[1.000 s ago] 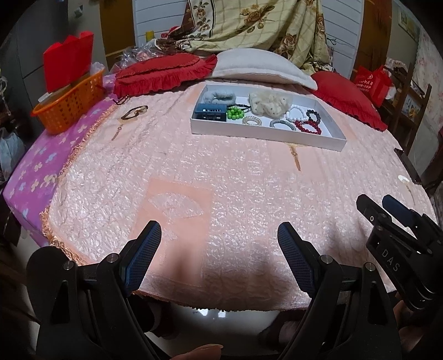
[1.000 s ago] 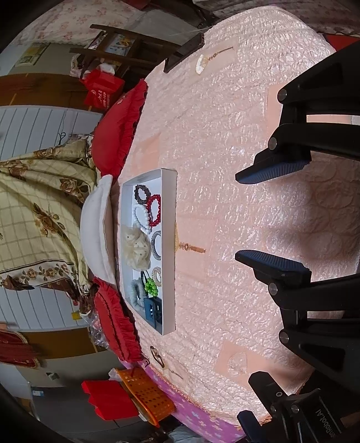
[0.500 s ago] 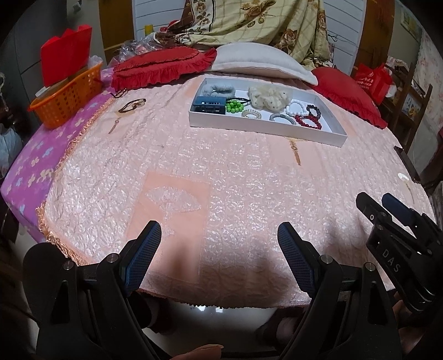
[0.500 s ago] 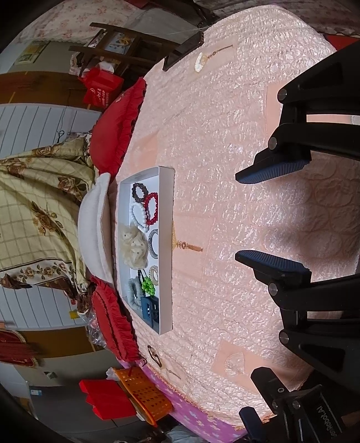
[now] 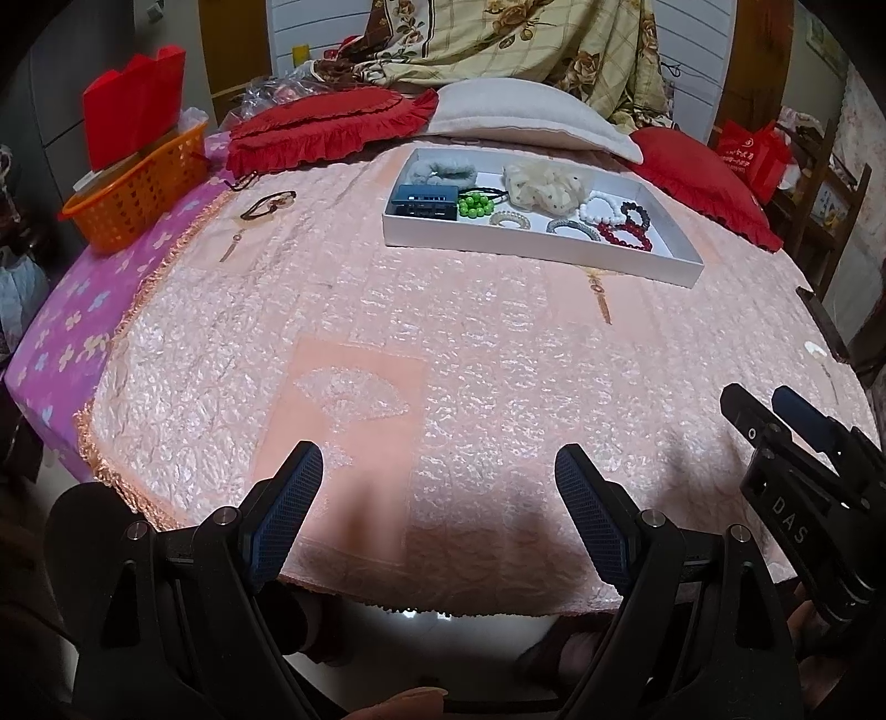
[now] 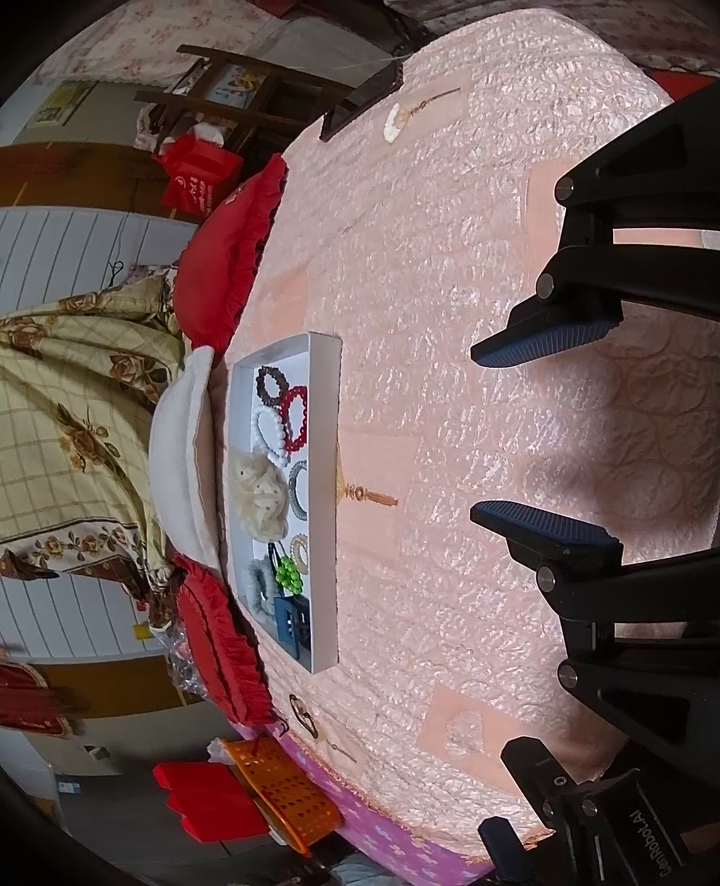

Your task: Organize jewelry

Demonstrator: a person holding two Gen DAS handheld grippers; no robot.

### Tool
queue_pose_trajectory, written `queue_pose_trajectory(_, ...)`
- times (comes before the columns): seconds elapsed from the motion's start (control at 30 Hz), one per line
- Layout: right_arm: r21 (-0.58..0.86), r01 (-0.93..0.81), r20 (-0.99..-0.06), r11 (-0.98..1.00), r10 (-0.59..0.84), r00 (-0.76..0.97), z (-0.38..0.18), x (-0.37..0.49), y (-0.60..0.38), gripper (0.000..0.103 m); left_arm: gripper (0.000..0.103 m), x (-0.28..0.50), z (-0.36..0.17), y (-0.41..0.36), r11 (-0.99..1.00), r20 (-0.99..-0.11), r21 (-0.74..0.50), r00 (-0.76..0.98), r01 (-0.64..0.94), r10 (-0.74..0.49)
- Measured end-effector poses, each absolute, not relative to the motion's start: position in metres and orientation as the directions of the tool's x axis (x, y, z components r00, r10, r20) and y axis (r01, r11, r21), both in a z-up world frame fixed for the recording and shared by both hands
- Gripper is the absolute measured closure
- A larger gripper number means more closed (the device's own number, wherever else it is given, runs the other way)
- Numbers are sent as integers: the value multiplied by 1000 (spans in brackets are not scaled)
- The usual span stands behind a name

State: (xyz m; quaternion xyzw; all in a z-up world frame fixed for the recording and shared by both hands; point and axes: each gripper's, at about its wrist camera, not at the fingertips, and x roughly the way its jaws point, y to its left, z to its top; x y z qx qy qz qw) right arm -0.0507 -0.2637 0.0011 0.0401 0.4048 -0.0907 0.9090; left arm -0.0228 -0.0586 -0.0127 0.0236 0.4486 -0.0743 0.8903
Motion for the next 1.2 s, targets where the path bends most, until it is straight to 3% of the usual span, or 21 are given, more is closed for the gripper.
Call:
queue_pose_trajectory(0.7, 2, 203, -748, 979, -134, 650, -1, -48, -263, 54, 17, -22, -15, -61, 988, -805, -30, 583, 151, -113)
queue_pose_trajectory(0.97, 8, 211, -751, 977, -134, 646, -1, -49, -263, 54, 17, -27, -3, -52, 992, -757, -26, 646, 124, -100)
queue_pose_trajectory(1.2, -11, 185, -753, 983, -129, 645, -1, -45, -259, 54, 17, -22, -13, -56, 989, -787, -16, 608, 149, -105)
